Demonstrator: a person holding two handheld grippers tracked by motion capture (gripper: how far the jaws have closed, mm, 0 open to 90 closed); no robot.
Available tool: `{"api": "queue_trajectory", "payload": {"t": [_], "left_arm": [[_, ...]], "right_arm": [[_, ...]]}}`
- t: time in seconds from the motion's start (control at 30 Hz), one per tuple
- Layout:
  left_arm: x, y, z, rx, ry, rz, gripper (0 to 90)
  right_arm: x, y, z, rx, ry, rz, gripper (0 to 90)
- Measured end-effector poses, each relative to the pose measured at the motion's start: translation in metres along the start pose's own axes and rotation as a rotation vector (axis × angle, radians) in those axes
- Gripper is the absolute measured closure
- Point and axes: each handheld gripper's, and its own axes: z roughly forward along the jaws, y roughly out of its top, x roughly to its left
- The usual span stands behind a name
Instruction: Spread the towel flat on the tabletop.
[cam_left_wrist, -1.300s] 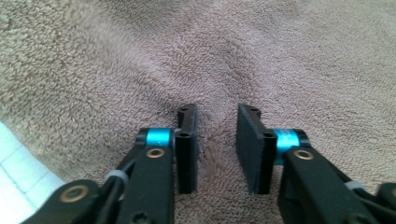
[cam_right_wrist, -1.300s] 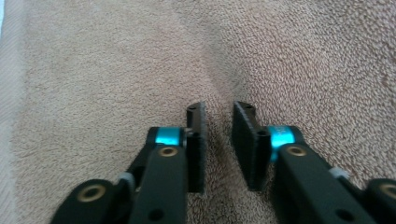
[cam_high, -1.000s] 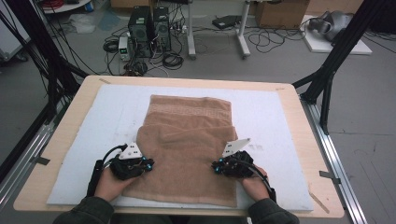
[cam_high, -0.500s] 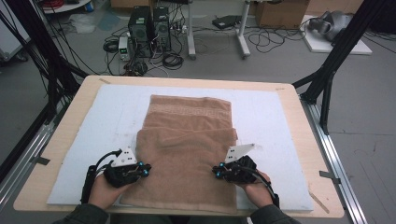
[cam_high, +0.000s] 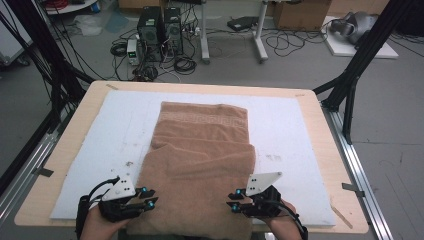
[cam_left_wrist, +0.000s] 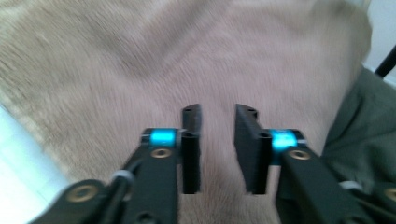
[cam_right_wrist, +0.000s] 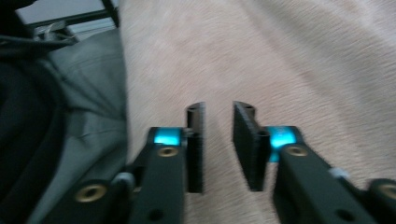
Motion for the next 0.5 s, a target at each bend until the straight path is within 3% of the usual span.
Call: {"api": "queue_trajectory", "payload": {"t": [0.1,0.3,0.37,0.5], "left_arm": [[0.011,0.008,0.008,-0.011,0.017,0.001,63.4],[0.035,0.006,0.04,0.068,0.049,-0.014,61.1],[0.038,0.002,0.047,0.1,0.045,-0.013,63.3],[0.04,-0.002,0.046,0.075,0.043,-0.044,71.0]], "right_arm": [[-0.013,0.005,0.003,0.025,-0.031,0.004,67.0],[-0.043,0.005,0.022,0.082,-0.062,0.036,64.9],[-0.051,0.002,0.03,0.105,-0.059,0.047,66.6],[-0.055,-0.002,0.037,0.111,-0.049,0.049,76.4]]}}
